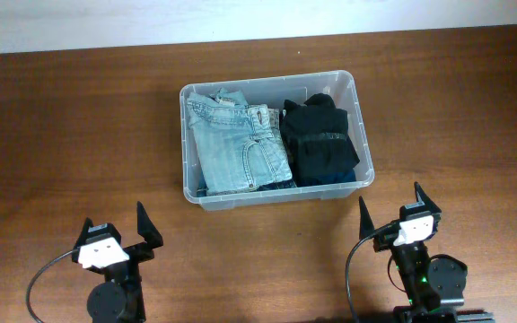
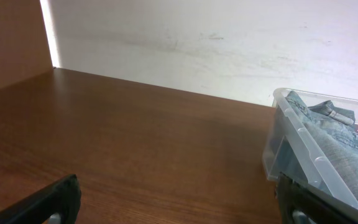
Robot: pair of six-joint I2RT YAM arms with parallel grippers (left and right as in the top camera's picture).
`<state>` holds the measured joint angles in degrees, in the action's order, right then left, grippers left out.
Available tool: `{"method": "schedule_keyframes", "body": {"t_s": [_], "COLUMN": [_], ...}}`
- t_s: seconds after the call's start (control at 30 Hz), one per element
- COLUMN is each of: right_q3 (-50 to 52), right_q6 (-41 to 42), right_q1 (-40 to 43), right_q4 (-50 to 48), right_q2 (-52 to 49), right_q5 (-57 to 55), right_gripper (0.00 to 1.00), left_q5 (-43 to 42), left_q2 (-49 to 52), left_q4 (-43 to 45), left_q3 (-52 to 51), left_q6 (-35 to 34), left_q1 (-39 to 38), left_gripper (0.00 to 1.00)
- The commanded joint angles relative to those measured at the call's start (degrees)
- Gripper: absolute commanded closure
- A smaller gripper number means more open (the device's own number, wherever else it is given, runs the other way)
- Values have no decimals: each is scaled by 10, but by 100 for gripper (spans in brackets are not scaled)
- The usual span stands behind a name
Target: Pack container
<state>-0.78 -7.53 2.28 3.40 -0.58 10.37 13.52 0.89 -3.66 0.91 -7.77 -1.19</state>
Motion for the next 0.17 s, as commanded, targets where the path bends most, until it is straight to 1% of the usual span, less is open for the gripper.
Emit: {"method": "schedule_keyframes", "body": {"t_s": [0.0,0.13], "right_q3": [5,5], "right_q6": [0,0], "right_q1": [5,5], "right_q4": [2,2], "right_q2": [4,4], "right_q5": [-5,-5], "right_gripper": [2,2], "left_q5": [-8,-8], "left_q2": [-6,-6], "left_q4": [0,0], "left_q3": [-4,-4], "left_q6": [-3,-3], "left_q1": [-3,-3], "left_gripper": [1,1]}}
